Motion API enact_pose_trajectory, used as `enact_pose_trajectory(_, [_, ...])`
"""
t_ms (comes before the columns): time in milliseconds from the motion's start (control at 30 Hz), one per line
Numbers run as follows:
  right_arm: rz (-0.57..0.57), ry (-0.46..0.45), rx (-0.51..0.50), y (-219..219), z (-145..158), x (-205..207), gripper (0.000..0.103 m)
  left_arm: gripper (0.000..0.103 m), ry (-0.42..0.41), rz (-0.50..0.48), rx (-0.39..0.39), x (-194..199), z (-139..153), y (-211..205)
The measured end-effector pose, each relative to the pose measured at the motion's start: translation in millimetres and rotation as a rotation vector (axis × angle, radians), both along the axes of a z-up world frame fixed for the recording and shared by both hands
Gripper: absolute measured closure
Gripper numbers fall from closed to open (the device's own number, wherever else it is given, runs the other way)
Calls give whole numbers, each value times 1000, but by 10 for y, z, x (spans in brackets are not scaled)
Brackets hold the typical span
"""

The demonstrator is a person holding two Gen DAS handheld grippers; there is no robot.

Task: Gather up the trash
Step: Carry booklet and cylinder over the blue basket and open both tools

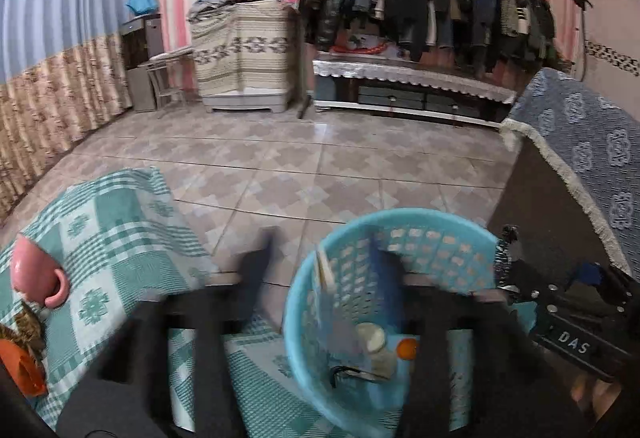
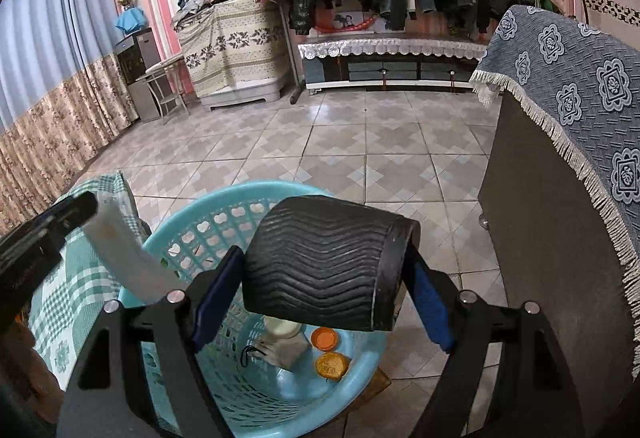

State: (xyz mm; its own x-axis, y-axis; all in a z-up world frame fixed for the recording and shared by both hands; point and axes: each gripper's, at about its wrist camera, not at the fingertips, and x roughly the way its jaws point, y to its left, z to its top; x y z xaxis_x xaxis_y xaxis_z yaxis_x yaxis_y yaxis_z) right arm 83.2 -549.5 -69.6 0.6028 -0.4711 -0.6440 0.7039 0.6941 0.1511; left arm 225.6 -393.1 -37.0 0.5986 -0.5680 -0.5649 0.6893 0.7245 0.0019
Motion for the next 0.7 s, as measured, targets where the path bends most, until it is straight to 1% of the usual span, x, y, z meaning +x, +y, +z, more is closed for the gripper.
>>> enact_pose_trajectory(33, [1,-1,0,3,-4,1,25,29,-14,11,-4,-6,21,24])
enact_pose_trajectory(67, [2,-1,0,0,-4,1,25,28,-21,15,-8,-7,39,52])
enact_pose_trajectory(100, [1,-2,1,-9,2,-1,25,25,-27,23,-10,4,72,97])
enact_pose_trajectory(133, [2,0,1,-7,-2,1,24,20,-35,33,-9,11,95,126])
enact_pose_trajectory(233, [6,9,0,3,-17,22,24,11,-93,83,-19,33,204,304])
enact_pose_trajectory(300, [10,8,0,22,-24,51,24,10,-104,103,-22,64,261,412])
enact_pose_trajectory(400, [29,13,-17,94,-22,134,24,5,-125,143,-25,96,321,574])
enact_pose_trajectory(500, [44,21,-21,163,-41,245,24,5,-126,172,-18,126,343,686])
enact_pose_trajectory(600, [66,54,-26,198,-135,392,24,5,-121,197,-23,155,334,786])
enact_pose_trajectory(700, [60,58,-21,197,-175,425,24,5,-114,222,-23,182,325,870])
